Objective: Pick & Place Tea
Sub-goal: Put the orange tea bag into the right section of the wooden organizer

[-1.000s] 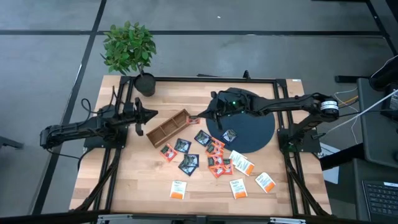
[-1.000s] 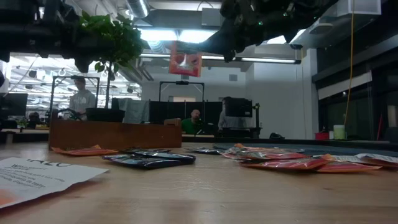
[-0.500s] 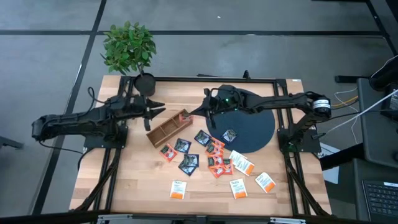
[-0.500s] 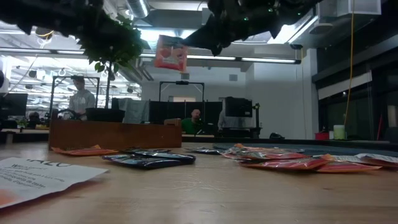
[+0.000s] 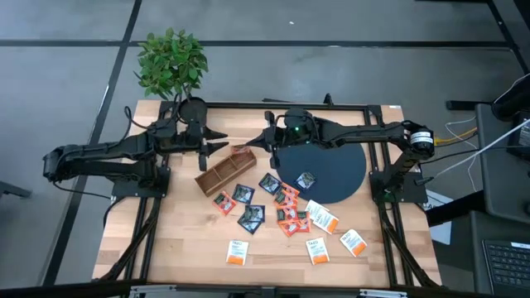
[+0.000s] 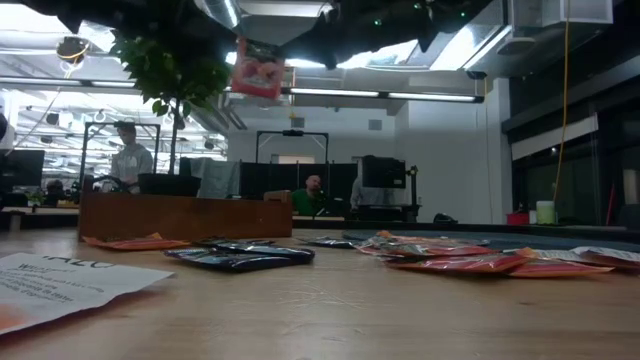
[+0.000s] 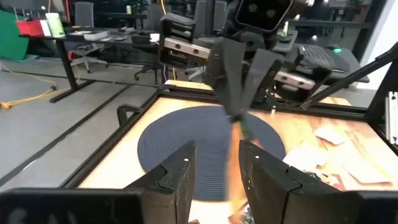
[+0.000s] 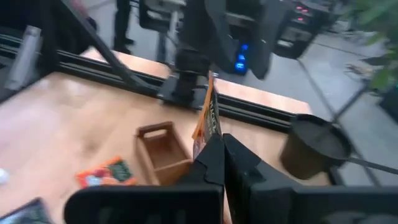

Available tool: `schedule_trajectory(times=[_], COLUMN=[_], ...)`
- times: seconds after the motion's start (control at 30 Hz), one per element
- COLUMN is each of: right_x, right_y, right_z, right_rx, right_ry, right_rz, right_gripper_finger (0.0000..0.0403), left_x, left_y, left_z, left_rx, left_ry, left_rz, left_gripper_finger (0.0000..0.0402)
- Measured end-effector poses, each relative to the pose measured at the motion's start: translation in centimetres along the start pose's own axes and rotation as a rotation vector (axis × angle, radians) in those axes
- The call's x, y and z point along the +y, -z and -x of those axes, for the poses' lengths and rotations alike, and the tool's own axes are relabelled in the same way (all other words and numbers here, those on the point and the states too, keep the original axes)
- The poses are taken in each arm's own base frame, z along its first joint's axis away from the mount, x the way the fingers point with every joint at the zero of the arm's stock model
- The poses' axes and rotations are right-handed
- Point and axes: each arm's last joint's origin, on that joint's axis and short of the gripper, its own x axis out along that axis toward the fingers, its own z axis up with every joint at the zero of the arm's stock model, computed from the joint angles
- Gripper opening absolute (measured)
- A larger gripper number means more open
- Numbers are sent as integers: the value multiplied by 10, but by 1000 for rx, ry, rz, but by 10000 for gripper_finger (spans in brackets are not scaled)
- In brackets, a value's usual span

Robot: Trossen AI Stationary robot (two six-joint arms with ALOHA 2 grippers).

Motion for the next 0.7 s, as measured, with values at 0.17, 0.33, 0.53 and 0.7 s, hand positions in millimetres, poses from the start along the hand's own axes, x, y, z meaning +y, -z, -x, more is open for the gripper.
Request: schedule_trajectory(times=[0.17, 0.33, 0.53, 0.7], right_x=[-3, -5, -5, -5], right_y=[-1, -5, -8, -8], right_z=[0, 1, 1, 1], right_rx=[-1, -44, -72, -78], right_ry=[57, 74, 83, 70], right_rz=[24, 33, 37, 34], right_gripper_finger=[0, 0, 0, 0], left_x=[0, 0, 0, 0], left_y=[-3, -2, 0, -1], left_z=[1, -1, -5, -7], left_rx=[19, 29, 48, 25], left_ry=[0, 0, -1, 0], left_rz=[13, 18, 12, -2], left_gripper_finger=[120, 120, 120, 120])
